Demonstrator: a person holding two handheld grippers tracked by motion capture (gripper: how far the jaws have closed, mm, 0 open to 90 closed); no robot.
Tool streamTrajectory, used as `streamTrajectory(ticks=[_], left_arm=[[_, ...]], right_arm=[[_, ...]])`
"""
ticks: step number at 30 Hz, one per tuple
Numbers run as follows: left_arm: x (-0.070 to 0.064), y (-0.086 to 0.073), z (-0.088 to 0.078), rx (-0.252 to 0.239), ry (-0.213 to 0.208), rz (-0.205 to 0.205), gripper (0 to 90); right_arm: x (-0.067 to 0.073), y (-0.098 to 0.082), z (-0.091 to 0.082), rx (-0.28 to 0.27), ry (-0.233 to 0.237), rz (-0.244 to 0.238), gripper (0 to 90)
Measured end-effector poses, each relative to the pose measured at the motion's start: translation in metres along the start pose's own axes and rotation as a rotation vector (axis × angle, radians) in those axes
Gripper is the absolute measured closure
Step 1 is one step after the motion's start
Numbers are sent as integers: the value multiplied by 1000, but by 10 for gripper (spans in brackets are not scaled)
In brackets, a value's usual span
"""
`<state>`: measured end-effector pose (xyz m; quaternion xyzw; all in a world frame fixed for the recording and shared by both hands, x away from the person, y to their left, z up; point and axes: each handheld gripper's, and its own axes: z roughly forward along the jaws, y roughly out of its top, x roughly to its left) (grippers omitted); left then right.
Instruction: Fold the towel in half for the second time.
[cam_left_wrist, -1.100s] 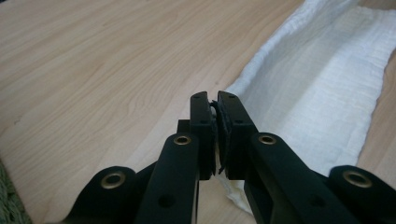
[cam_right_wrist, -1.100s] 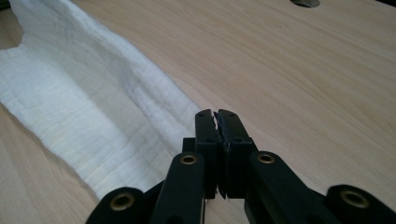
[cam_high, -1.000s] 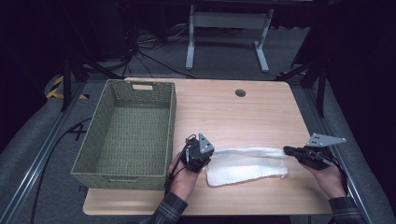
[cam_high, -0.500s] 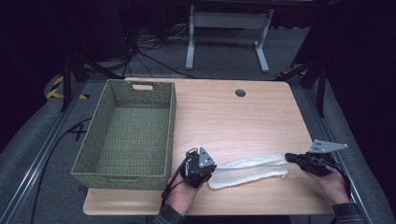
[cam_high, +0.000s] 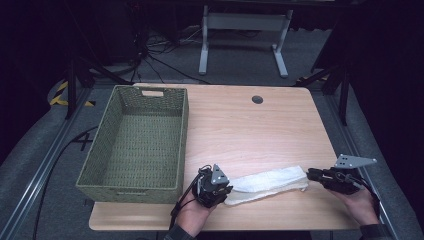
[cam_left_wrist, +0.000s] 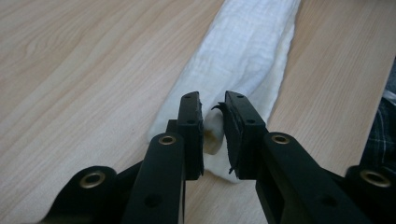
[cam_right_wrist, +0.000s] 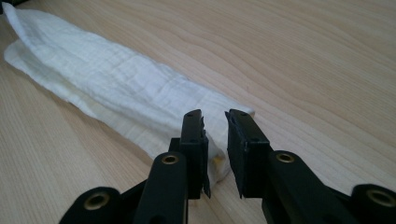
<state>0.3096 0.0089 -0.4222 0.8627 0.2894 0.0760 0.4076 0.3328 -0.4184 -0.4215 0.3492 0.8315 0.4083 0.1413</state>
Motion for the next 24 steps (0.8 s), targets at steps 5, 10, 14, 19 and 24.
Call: streamTrajectory(ticks=[5, 10, 14, 19, 24], left_arm=[[3, 7, -9, -39, -9, -13, 772], [9, 14, 5, 2, -29, -5, 890], [12, 15, 25, 65, -39, 14, 895], [11, 5, 43, 176, -71, 25, 895], [11, -1, 45, 207, -80, 40, 897]], right_arm=[[3, 4, -3, -21, 9, 0, 809], [9, 3, 6, 15, 48, -7, 887], [12, -3, 13, 65, 50, -11, 892], [11, -10, 19, 121, 55, -10, 894], [8, -12, 26, 168, 54, -13, 896]])
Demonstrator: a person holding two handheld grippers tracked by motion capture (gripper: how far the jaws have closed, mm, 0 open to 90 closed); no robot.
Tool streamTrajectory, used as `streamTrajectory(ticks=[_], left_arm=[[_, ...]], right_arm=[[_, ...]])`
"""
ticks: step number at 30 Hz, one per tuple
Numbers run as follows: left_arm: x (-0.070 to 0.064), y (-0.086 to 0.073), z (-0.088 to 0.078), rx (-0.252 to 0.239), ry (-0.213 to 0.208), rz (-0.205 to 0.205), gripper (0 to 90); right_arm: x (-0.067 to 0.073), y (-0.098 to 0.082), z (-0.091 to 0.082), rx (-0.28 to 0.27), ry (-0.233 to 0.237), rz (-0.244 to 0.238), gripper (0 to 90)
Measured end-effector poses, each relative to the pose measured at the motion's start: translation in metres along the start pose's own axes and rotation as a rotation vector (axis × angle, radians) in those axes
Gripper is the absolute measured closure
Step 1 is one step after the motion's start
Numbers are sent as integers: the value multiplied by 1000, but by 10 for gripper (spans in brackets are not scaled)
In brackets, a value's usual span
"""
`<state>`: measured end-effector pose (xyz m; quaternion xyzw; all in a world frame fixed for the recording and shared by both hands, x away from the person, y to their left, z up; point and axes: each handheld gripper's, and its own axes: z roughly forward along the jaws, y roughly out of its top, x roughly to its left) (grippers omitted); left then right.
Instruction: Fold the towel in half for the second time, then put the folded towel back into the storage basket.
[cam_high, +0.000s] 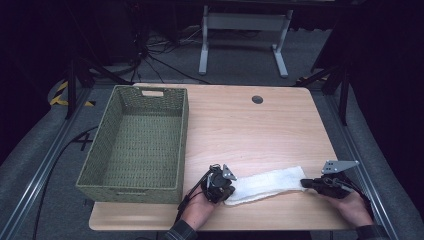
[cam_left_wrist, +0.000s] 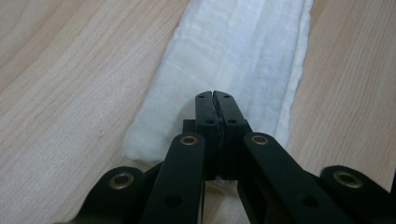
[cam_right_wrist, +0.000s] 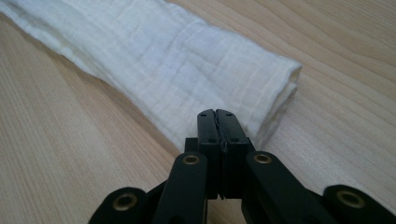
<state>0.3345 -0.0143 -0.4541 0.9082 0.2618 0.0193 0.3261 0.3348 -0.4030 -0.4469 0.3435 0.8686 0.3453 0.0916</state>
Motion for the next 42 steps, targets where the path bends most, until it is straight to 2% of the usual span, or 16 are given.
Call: streamTrajectory(ticks=[9, 12, 17, 18, 22, 25, 27, 29, 31, 34, 37, 38, 39, 42], left_arm=[[-2, 3, -1, -3, 9, 4, 896], [-1, 8, -4, -23, 13, 1, 896], [2, 25, -3, -56, 15, 21, 896], [4, 30, -2, -59, 18, 35, 896], [9, 42, 5, -70, 21, 39, 896], [16, 50, 14, -65, 9, 34, 896], [18, 55, 23, -36, 0, 50, 896], [17, 55, 32, -8, -8, 50, 896], [14, 53, 34, 4, -7, 56, 896], [12, 50, 33, -2, -14, 71, 896], [10, 48, 31, 6, -21, 62, 895], [9, 47, 32, -6, -19, 73, 895], [9, 46, 30, 6, -24, 77, 895], [6, 41, 30, -18, -31, 75, 895]], right_arm=[[-1, 2, 2, 8, -8, -12, 896], [1, 5, -2, -28, -22, -22, 895], [13, 11, -3, -74, 23, -36, 896], [16, 13, -2, -73, 31, -44, 896], [24, 18, 5, -73, 64, -58, 896], [34, 25, 13, -72, 101, -76, 896], [41, 28, 19, -61, 118, -93, 896], [44, 30, 27, -36, 124, -112, 896], [45, 31, 31, -19, 119, -123, 896], [42, 34, 37, -4, 109, -124, 896], [39, 37, 40, 0, 104, -127, 897], [38, 37, 41, 0, 103, -123, 897], [37, 38, 42, -2, 101, -119, 897], [33, 42, 45, -4, 87, -114, 897]])
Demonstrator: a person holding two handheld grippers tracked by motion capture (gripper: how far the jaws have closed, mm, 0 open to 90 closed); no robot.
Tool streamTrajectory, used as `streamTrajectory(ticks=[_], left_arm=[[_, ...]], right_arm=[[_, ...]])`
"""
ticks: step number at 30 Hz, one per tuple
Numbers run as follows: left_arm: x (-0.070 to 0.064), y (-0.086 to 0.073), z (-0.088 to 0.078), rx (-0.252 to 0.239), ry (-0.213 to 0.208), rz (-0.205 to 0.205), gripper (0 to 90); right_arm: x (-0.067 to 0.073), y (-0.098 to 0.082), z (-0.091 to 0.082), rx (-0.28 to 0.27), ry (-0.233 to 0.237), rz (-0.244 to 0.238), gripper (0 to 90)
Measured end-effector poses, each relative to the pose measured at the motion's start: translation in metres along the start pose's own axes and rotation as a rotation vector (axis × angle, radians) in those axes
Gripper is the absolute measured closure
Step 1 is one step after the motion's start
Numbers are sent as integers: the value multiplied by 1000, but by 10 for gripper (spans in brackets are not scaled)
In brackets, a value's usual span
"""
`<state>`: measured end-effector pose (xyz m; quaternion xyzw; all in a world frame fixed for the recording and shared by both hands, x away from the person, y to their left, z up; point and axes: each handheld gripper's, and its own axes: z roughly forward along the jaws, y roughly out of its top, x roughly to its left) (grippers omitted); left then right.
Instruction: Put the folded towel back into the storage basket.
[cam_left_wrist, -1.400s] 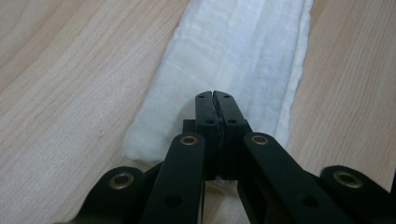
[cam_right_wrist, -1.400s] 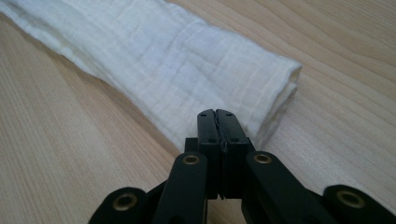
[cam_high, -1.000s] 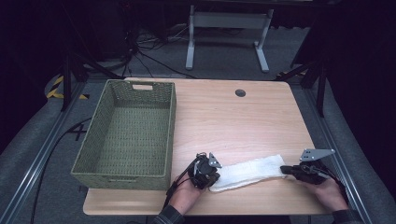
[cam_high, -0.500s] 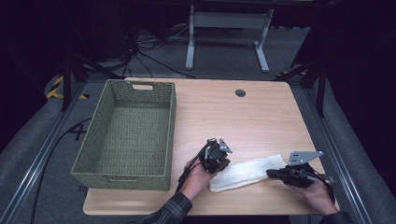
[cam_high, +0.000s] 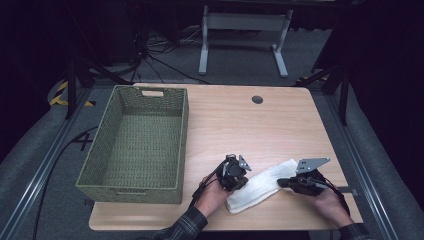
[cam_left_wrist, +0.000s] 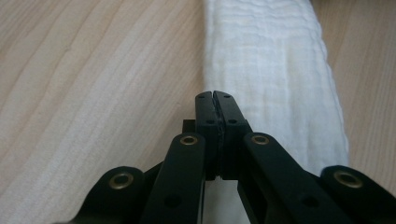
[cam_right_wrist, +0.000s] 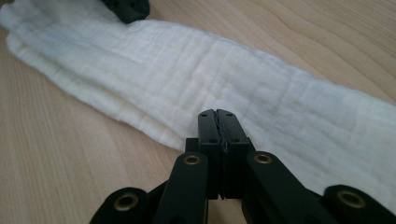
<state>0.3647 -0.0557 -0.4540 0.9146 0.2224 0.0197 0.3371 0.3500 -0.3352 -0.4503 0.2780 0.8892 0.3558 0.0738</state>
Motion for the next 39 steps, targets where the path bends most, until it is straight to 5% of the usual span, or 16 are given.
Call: streamTrajectory(ticks=[11, 30, 39], left_arm=[[-17, -5, -3, 29, -39, 34, 894], [-39, -3, 2, 35, -114, 95, 893], [-18, -6, -20, -32, -103, 85, 737]], right_arm=[[-14, 17, 16, -12, -1, 4, 898], [-23, 47, 44, -24, 49, -81, 886], [-8, 55, 23, -90, 133, -132, 604]])
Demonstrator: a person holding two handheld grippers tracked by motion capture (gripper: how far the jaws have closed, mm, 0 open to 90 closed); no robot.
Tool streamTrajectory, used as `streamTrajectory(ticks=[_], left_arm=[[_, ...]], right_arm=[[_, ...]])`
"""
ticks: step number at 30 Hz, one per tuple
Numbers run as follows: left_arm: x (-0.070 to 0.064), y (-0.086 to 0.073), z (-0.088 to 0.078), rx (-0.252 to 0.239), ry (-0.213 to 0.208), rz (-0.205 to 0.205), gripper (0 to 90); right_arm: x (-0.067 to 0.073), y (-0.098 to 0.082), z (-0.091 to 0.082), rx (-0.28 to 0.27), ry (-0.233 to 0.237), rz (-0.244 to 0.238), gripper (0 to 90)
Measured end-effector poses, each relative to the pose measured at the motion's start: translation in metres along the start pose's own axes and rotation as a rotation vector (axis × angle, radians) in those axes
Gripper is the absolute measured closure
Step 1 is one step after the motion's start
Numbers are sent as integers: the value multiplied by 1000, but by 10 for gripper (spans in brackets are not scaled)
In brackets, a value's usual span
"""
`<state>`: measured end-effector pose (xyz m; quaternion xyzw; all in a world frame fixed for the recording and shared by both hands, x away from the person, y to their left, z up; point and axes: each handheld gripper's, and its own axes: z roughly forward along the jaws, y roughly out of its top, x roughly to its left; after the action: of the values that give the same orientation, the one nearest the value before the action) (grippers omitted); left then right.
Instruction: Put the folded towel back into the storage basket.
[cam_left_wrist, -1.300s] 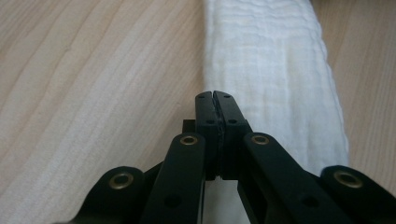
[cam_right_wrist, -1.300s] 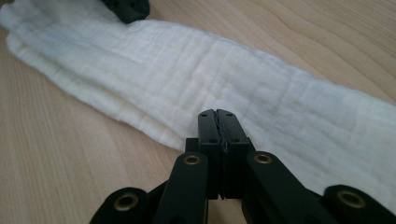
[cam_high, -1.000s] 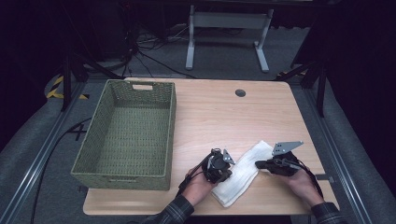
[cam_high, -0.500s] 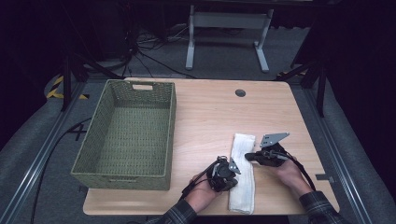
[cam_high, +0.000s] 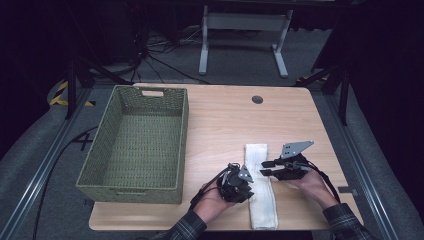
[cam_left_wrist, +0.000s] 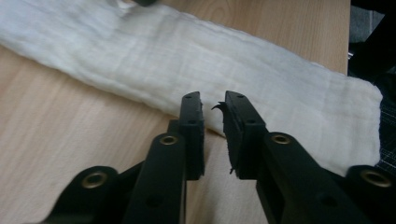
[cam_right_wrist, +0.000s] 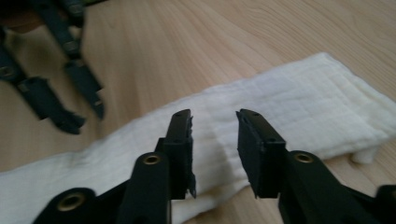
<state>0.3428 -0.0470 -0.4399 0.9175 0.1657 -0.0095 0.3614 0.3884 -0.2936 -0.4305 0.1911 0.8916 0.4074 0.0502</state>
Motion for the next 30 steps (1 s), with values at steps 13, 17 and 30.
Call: streamTrajectory(ticks=[13, 17, 30], left_arm=[[17, -7, -4, -15, 28, -16, 440], [21, -9, -6, -22, 43, -16, 368], [26, -11, -4, -11, 61, -10, 294]], right_arm=[[44, -8, 8, 79, 118, -133, 252], [53, -10, 12, 74, 134, -160, 168], [63, -20, 32, 143, 115, -254, 105]])
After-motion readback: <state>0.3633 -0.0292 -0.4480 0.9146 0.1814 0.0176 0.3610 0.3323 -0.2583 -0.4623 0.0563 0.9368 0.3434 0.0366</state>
